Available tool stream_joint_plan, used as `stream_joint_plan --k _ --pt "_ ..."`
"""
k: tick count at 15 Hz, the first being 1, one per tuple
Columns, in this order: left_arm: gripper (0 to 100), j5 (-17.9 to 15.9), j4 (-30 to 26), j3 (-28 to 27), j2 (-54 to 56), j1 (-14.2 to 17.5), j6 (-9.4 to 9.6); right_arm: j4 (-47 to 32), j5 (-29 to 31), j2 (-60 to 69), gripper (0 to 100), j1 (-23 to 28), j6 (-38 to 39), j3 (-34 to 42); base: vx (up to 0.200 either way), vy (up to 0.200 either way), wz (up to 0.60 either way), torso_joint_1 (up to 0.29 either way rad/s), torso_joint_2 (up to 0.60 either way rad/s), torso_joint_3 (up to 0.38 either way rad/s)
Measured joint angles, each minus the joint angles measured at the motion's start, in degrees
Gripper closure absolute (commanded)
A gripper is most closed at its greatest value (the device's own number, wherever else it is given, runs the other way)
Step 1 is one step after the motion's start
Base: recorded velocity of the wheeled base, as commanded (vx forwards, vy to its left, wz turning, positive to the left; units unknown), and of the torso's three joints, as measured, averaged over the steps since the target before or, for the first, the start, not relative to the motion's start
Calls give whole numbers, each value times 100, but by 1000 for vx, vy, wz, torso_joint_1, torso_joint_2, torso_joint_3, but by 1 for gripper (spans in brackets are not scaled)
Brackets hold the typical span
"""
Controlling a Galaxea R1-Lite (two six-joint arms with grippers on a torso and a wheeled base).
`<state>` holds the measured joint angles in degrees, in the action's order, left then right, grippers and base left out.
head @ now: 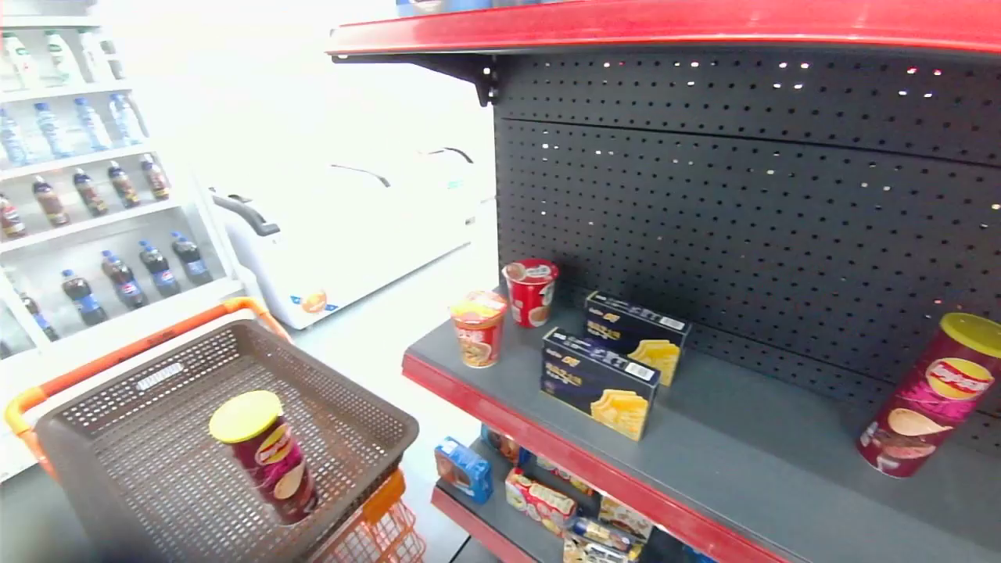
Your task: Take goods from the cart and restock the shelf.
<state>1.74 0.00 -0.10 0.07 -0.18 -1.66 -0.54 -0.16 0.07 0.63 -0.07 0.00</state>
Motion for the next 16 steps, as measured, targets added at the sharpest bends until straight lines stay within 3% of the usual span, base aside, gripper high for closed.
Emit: stream_joint_plan --k 2,16 --pt "0 2 0 0 0 5 0 -1 0 0 0 5 2 0 0 0 600 5 0 -2" --pt "0 0 0 0 0 2 0 10 9 0 0 0 12 0 0 0 0 0 0 0"
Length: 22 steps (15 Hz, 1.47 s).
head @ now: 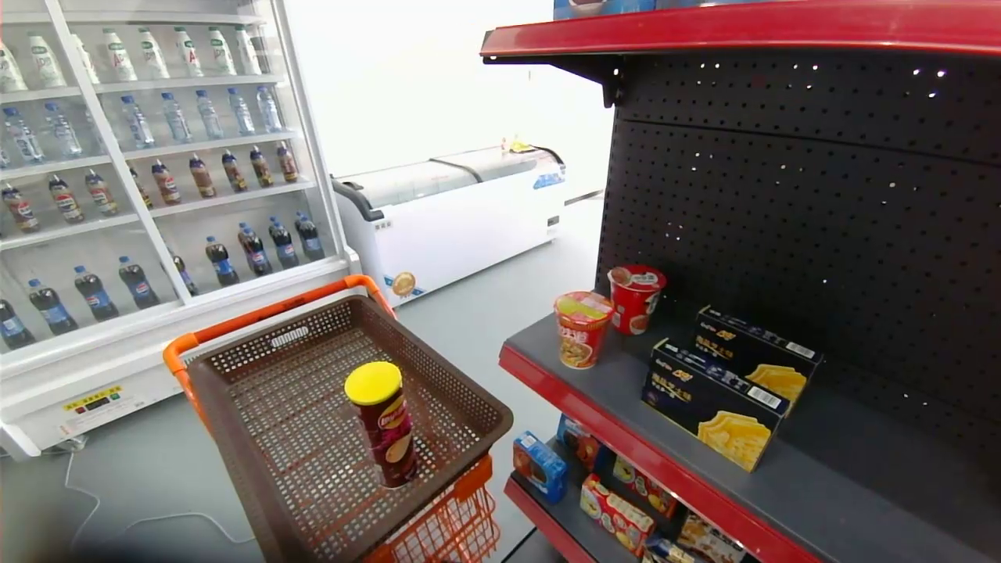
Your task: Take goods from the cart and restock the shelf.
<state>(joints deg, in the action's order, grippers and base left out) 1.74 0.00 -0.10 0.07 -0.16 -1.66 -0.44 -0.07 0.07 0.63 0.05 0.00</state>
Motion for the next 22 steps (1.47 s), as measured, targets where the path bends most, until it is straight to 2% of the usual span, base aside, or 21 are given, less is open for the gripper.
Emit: stream_joint_plan --k 10,11,13,14,15,17,22 --pt "0 -29 -22 -9 -48 -11 40 0 0 0 0 0 2 0 0 0 0 0 0 0" --pt "0 -101 -18 -11 -67 -15 166 0 0 0 0 0 0 0 0 0 0 0 0 0" --pt "0 -384 -11 -11 -59 -13 571 0 0 0 0 -1 2 0 0 0 0 0 0 0" --pt "0 -385 -13 -21 -76 -9 634 0 2 0 0 -6 2 0 0 0 0 0 0 0" --pt "0 -385 -5 -116 -133 -9 677 1 0 0 0 -4 2 0 0 0 0 0 0 0" --pt "0 -399 11 -638 -572 -9 696 0 0 0 0 -4 2 0 0 0 0 0 0 0" --pt "0 -412 161 -1969 -3046 -174 625 0 0 0 0 0 2 0 0 0 0 0 0 0"
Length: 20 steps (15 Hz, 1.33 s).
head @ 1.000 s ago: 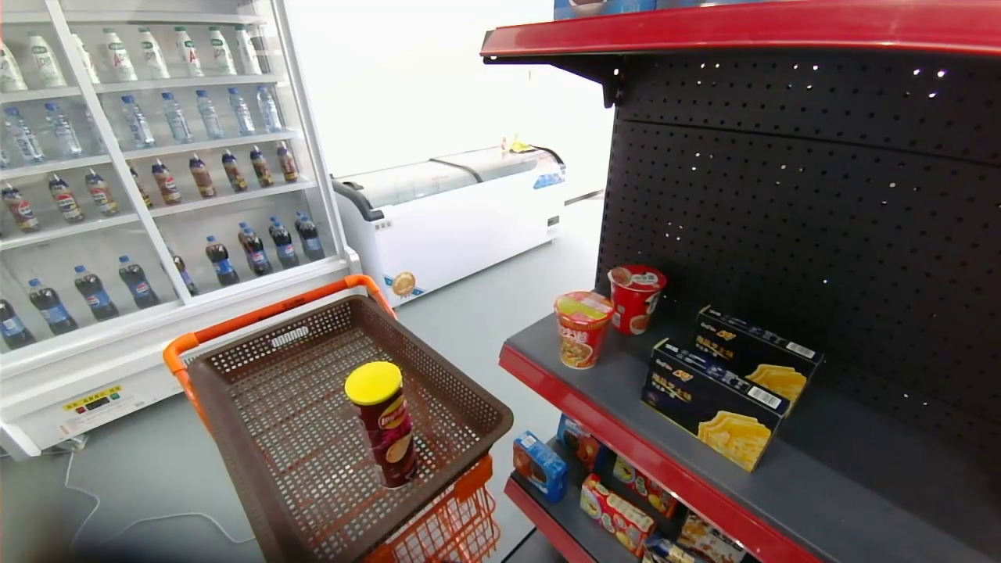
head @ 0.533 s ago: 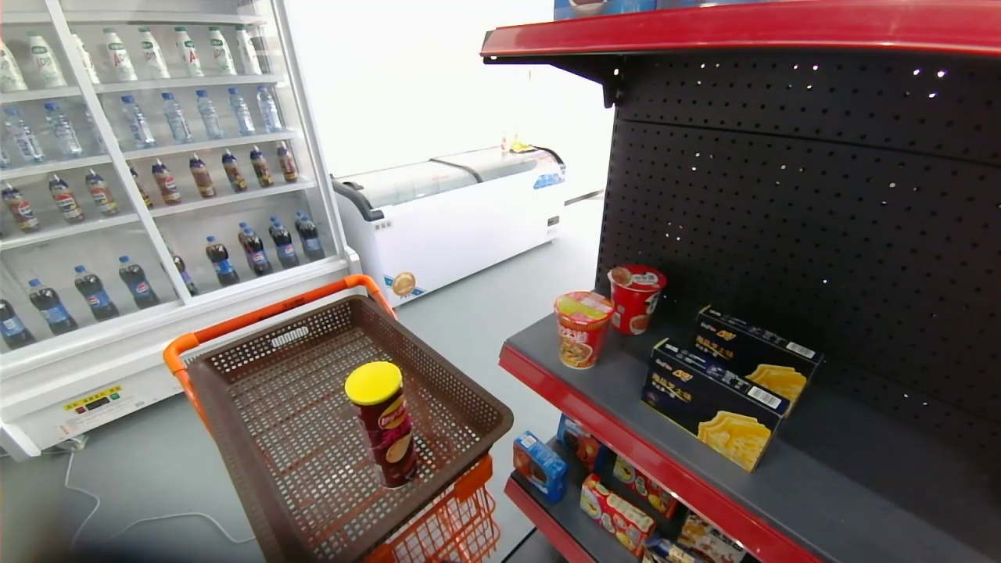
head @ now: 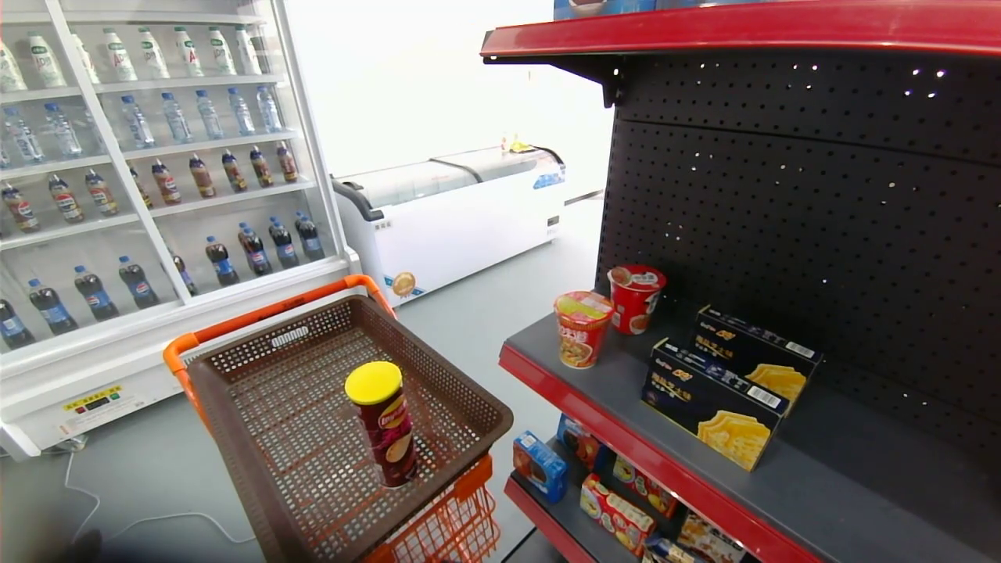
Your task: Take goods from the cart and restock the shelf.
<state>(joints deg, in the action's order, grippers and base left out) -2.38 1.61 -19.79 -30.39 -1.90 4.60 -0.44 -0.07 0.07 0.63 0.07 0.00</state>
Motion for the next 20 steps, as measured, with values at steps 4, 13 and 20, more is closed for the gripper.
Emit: stream_joint_plan --k 4,13,20 --pt "0 -354 695 -378 -1922 -74 2 0 0 0 0 -4 2 0 0 0 0 0 0 0" --pt "0 -1495 2660 59 -4725 -60 115 0 0 0 0 0 2 0 0 0 0 0 0 0" --pt "0 -1809 3690 48 -6338 217 583 0 0 0 0 -4 0 0 0 0 0 0 0 0"
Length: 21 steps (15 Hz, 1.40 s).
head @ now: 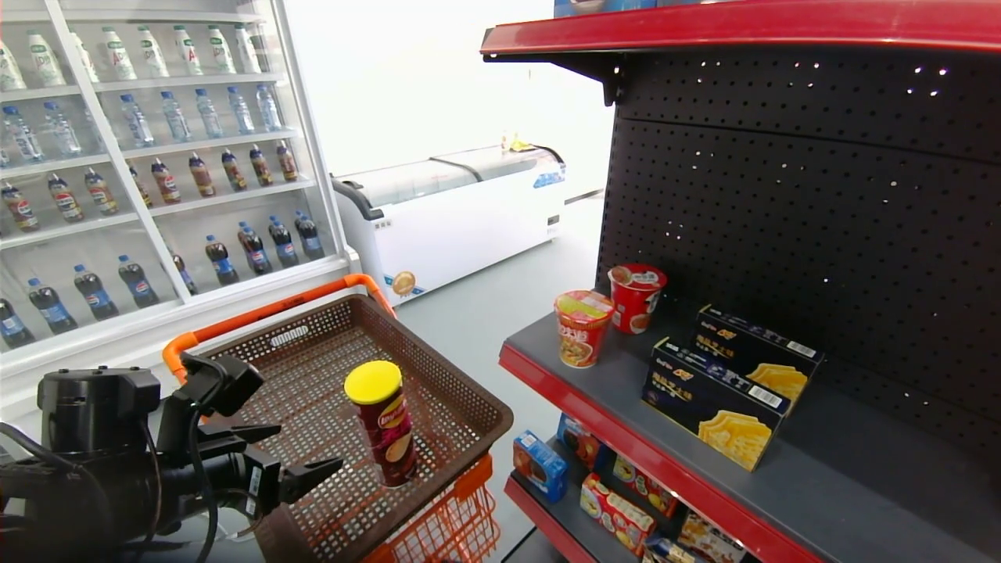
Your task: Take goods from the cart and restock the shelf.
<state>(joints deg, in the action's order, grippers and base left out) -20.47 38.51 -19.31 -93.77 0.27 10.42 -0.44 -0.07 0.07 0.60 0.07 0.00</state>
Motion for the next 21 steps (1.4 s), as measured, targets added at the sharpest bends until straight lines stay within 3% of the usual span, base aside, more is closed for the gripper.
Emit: stream_joint_plan --k 3,6,14,19,21 --pt "0 -24 433 -74 -407 91 30 1 0 0 0 4 2 0 0 0 0 0 0 0" --pt "0 -216 475 -191 -631 118 49 0 0 0 0 4 2 0 0 0 0 0 0 0" --pt "0 -222 627 -393 -945 129 63 0 0 0 0 0 2 0 0 0 0 0 0 0" --pt "0 -238 1436 -538 -1367 135 52 0 0 0 0 2 -2 0 0 0 0 0 0 0" --pt "0 -405 1642 -675 -1643 91 38 0 0 0 0 0 0 0 0 0 0 0 0 0"
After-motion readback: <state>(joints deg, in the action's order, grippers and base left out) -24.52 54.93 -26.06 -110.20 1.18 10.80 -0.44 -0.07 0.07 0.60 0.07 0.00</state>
